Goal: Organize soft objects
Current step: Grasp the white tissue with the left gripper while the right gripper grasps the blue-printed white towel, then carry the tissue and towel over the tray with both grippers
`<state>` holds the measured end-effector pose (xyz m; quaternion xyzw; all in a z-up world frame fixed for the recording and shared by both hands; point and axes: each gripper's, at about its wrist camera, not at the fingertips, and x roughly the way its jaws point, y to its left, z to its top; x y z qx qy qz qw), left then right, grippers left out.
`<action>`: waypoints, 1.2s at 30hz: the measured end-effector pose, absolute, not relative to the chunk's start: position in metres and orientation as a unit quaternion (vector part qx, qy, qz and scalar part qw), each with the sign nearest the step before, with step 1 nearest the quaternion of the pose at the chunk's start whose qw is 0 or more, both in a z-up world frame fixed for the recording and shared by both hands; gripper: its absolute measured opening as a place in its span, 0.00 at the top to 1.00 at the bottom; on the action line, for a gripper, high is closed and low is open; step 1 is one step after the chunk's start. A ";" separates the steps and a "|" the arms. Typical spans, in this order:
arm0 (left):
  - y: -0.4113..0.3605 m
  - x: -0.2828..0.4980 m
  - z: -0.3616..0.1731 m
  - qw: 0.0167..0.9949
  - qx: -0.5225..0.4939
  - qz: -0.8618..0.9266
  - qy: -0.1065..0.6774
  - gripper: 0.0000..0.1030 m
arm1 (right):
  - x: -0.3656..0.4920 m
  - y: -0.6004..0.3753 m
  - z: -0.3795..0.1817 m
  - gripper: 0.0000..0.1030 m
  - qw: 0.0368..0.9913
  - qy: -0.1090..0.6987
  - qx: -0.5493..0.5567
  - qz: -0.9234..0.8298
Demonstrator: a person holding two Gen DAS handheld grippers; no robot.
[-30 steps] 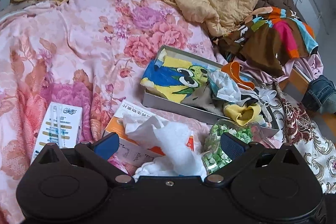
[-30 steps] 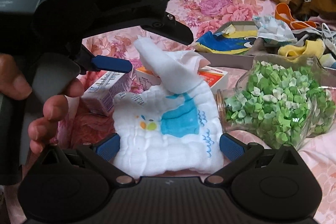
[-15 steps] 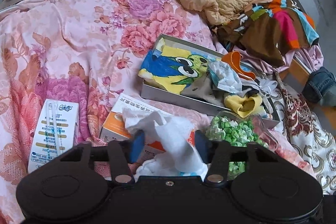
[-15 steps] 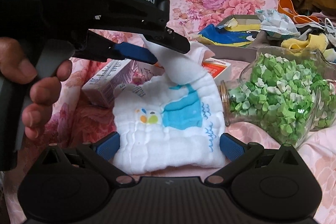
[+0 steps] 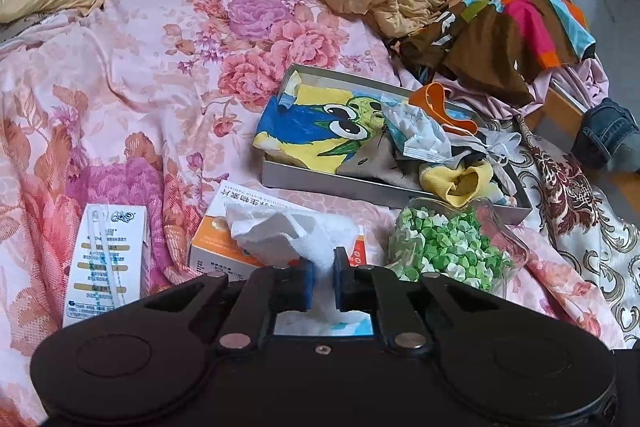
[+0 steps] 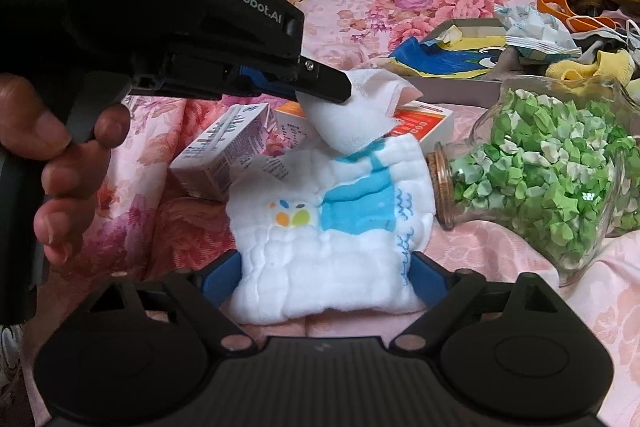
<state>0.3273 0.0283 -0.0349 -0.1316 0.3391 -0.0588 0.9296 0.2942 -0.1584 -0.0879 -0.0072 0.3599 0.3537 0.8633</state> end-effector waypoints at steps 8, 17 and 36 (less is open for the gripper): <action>0.037 0.315 -0.027 0.933 -0.135 -0.047 0.330 0.93 | 0.287 -0.159 -0.087 0.26 0.861 0.355 -0.001 0.365; 0.044 0.296 -0.018 0.937 -0.122 -0.024 0.327 0.95 | 0.276 -0.160 -0.076 0.60 0.868 0.330 -0.017 0.371; 0.030 0.254 0.018 0.939 -0.059 -0.007 0.340 0.97 | 0.245 -0.177 -0.036 0.77 0.915 0.230 -0.070 0.324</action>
